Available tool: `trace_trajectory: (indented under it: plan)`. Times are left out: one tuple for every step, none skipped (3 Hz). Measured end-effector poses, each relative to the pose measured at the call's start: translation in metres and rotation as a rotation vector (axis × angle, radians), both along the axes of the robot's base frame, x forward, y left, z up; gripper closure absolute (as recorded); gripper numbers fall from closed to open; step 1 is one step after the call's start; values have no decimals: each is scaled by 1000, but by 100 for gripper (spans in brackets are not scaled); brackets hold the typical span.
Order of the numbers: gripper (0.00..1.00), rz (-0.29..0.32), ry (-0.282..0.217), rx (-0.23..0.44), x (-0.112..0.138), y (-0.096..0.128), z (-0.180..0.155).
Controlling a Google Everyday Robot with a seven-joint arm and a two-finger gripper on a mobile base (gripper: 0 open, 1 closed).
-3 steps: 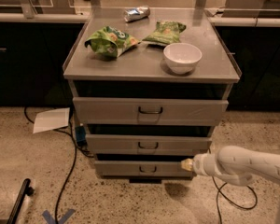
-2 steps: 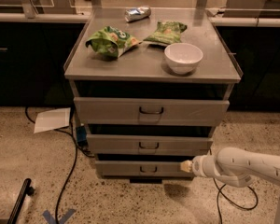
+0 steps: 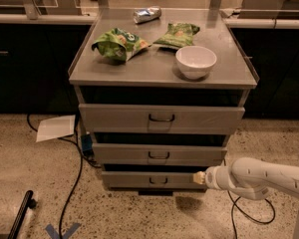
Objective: Close middle drawer
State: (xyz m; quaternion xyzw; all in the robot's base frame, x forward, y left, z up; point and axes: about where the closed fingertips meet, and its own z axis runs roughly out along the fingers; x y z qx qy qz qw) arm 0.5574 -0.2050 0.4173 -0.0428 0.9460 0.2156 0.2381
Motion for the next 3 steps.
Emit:
trace_trajectory:
  plan:
    - [11, 0, 0, 0, 0, 0, 0]
    - [0, 0, 0, 0, 0, 0, 0]
    - [0, 0, 0, 0, 0, 0, 0]
